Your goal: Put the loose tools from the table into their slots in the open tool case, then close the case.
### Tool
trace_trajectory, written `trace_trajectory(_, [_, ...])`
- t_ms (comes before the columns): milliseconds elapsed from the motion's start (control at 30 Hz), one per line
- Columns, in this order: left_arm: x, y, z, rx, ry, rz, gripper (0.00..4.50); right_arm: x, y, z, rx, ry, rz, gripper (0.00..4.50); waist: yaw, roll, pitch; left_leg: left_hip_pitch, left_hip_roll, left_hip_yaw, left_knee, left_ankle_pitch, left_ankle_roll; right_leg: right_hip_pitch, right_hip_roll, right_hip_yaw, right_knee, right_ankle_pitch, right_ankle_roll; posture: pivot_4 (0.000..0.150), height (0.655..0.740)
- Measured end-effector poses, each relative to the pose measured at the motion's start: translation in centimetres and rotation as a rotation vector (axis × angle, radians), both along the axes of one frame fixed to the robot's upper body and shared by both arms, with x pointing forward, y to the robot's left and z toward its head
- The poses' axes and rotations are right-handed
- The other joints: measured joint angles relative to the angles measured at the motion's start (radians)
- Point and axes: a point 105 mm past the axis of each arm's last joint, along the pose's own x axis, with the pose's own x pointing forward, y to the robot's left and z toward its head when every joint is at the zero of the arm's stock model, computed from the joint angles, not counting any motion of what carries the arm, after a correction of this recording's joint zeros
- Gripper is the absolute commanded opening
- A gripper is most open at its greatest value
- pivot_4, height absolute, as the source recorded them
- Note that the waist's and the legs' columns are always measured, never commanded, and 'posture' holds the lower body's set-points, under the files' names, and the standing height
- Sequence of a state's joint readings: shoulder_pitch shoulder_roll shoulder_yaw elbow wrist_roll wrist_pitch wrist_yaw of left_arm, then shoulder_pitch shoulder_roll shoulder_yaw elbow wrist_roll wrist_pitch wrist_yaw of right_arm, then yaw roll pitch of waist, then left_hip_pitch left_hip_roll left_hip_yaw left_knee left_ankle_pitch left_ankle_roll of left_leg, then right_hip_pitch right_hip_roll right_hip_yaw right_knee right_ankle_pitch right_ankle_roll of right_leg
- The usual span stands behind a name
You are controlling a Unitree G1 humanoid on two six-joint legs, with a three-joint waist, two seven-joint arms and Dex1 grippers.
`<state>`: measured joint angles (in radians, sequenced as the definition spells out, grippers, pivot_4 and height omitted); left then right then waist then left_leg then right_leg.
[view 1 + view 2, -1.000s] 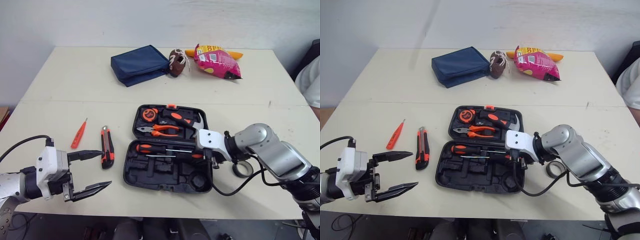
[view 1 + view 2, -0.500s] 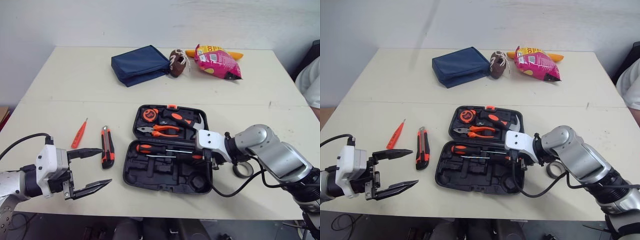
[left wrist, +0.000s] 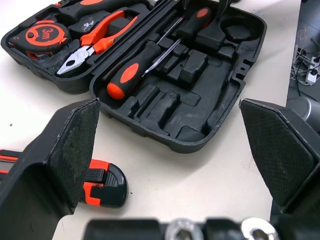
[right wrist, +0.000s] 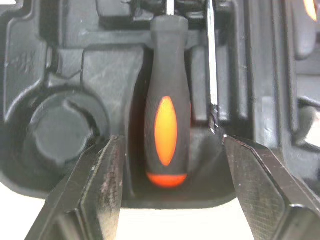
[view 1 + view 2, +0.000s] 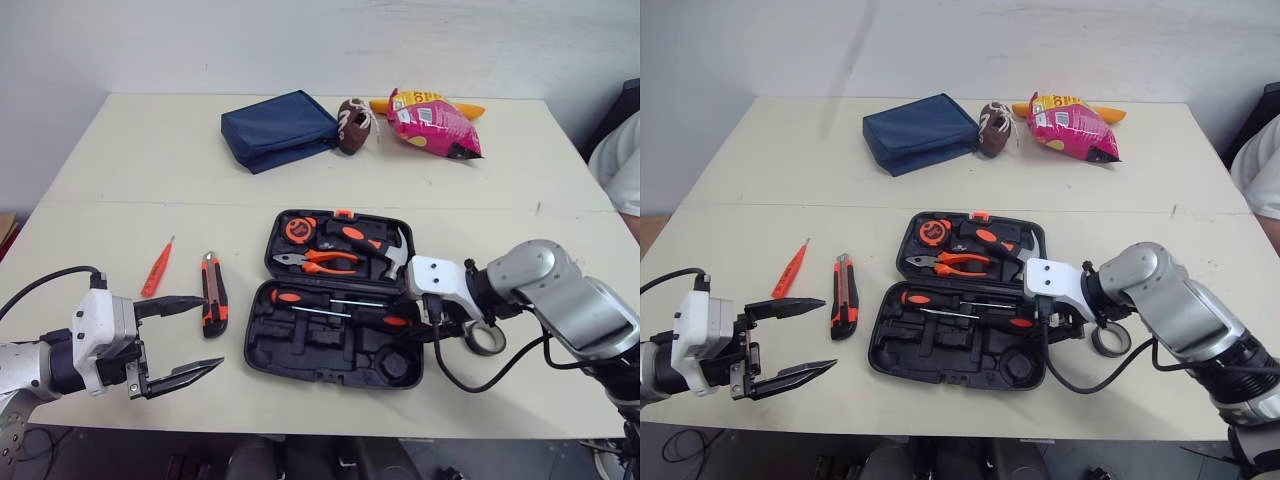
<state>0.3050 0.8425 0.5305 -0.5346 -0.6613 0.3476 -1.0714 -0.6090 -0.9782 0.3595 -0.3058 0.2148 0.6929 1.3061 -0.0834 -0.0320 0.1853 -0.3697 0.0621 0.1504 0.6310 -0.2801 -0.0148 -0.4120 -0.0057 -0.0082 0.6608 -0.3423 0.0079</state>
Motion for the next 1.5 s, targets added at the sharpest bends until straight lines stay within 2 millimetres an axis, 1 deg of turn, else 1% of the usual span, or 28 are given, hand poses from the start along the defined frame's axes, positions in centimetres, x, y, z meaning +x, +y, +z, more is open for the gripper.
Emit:
trace_trajectory(100, [0.1,0.0,0.0,0.000,-0.003,0.002,4.50,-0.3,0.3,1.2,0.071,-0.003,0.051,3.33,0.000,0.000,0.000,0.000,0.000,0.000,0.000,0.000,0.000,0.000,0.000,0.000,0.000,0.000,0.000,0.150,0.7400])
trace_trajectory(167, [0.1,0.0,0.1,-0.002,-0.006,0.004,4.50,-0.2,1.1,1.9,0.181,-0.018,0.076,3.33,-0.001,-0.001,0.000,0.001,0.000,0.000,0.001,0.000,0.000,0.001,0.000,0.000,0.000,0.000,0.000,0.150,0.7400])
trace_trajectory(200, [0.2,-0.1,0.2,-0.003,-0.011,0.002,4.50,-0.1,1.9,2.2,0.276,-0.030,0.092,2.83,-0.001,-0.002,-0.001,0.001,0.000,0.000,0.000,0.000,0.000,0.001,0.000,0.000,0.000,0.000,0.000,0.150,0.7400])
trace_trajectory(233, [0.3,-0.1,0.2,-0.003,-0.015,0.000,4.50,-0.2,3.0,2.2,0.375,-0.037,0.110,2.57,-0.001,-0.003,-0.001,0.001,0.000,0.000,0.000,0.000,0.000,0.001,0.001,0.000,0.001,0.000,0.000,0.150,0.7400])
trace_trajectory(267, [0.3,-0.2,0.3,-0.004,-0.018,-0.004,4.50,-0.4,3.9,1.9,0.439,-0.027,0.129,2.07,0.000,-0.003,-0.001,0.000,0.000,0.000,0.000,0.000,0.000,0.001,0.001,0.000,0.001,0.000,0.000,0.150,0.7400])
trace_trajectory(333, [0.3,-0.3,0.2,-0.006,-0.015,-0.007,4.50,-0.6,4.9,1.3,0.513,-0.026,0.136,1.05,0.001,-0.002,-0.001,0.000,0.000,-0.001,0.001,0.000,0.000,0.000,0.000,0.000,0.001,0.000,0.000,0.150,0.7400])
trace_trajectory(367, [0.3,-0.3,0.1,-0.007,-0.011,-0.009,4.50,-0.5,5.1,1.2,0.534,-0.037,0.132,0.65,0.001,-0.002,0.000,-0.001,0.000,0.000,0.001,0.000,0.000,0.000,0.000,0.000,0.001,0.000,0.000,0.150,0.7400])
trace_trajectory(400, [0.4,-0.4,0.1,-0.007,-0.010,-0.011,4.50,-0.3,5.4,1.1,0.547,-0.063,0.133,0.04,0.001,-0.002,0.000,0.000,0.000,0.000,0.001,0.000,0.000,0.001,0.000,0.000,0.001,0.000,0.000,0.150,0.7400])
trace_trajectory(467, [0.4,-0.5,0.1,-0.008,-0.011,-0.015,4.50,-0.1,5.6,0.6,0.551,-0.091,0.129,0.04,0.001,-0.003,-0.001,0.000,0.000,0.000,0.001,0.000,0.000,0.001,0.000,0.000,0.001,0.000,0.000,0.150,0.7400])
trace_trajectory(600, [0.7,-0.7,0.4,-0.010,-0.025,-0.024,4.50,0.2,5.9,-2.0,0.516,-0.073,0.113,0.04,0.000,-0.003,-0.001,0.000,0.000,0.000,0.001,0.000,0.000,0.001,0.000,0.000,0.001,0.000,0.000,0.150,0.7400])
trace_trajectory(700, [0.7,-0.7,0.4,-0.008,-0.026,-0.022,4.50,0.5,5.6,-3.1,0.486,-0.085,0.109,0.04,0.000,-0.003,-0.001,0.000,0.000,0.000,0.001,0.000,0.000,0.001,0.000,0.000,0.001,0.000,0.000,0.150,0.7400])
trace_trajectory(867, [0.8,-0.6,0.4,-0.010,-0.021,-0.007,4.50,0.7,5.5,-3.5,0.470,-0.119,0.131,0.04,0.001,-0.004,-0.002,0.002,0.000,0.000,0.001,0.000,0.000,0.003,0.000,0.000,0.001,0.000,0.000,0.150,0.7400])
trace_trajectory(1033, [0.9,-0.6,0.3,-0.010,-0.017,-0.002,4.50,0.9,5.8,-4.1,0.417,-0.137,0.129,0.04,-0.001,-0.013,-0.009,0.006,0.000,0.000,0.000,0.000,0.000,0.005,0.000,0.000,0.002,0.001,-0.001,0.150,0.7400])
trace_trajectory(1167, [0.8,-0.6,0.3,-0.009,-0.013,0.000,4.50,1.1,6.1,-4.4,0.362,-0.108,0.109,0.04,0.001,-0.016,-0.013,0.020,0.000,-0.001,-0.002,-0.004,0.003,0.020,-0.001,-0.002,0.000,0.000,-0.004,0.150,0.7400])
trace_trajectory(1300, [0.8,-0.6,0.1,-0.007,-0.003,0.002,4.50,1.2,6.2,-4.2,0.353,-0.095,0.091,0.04,0.001,-0.019,-0.015,0.019,0.001,-0.002,-0.002,-0.004,0.003,0.020,-0.002,-0.003,0.000,0.000,-0.006,0.150,0.7400])
trace_trajectory(1400, [0.8,-0.6,0.1,-0.006,-0.001,0.005,4.50,1.0,6.2,-4.0,0.403,-0.074,0.093,0.04,0.001,-0.018,-0.015,0.018,0.001,-0.002,-0.002,-0.004,0.003,0.019,-0.002,-0.004,0.000,-0.001,-0.006,0.150,0.7400])
trace_trajectory(1467, [0.9,-0.5,0.2,-0.003,-0.008,0.017,4.50,0.1,6.0,-3.6,0.499,-0.010,0.103,0.04,0.004,-0.016,-0.012,0.016,0.001,-0.003,-0.003,-0.004,0.003,0.017,-0.002,-0.004,0.000,-0.001,-0.006,0.150,0.7400])
trace_trajectory(1500, [1.0,-0.4,0.2,0.000,-0.013,0.025,4.50,-0.2,5.9,-3.2,0.545,0.001,0.116,0.04,0.006,-0.013,-0.011,0.015,0.000,-0.003,-0.003,-0.004,0.003,0.015,-0.002,-0.004,0.000,-0.001,-0.006,0.150,0.7400])
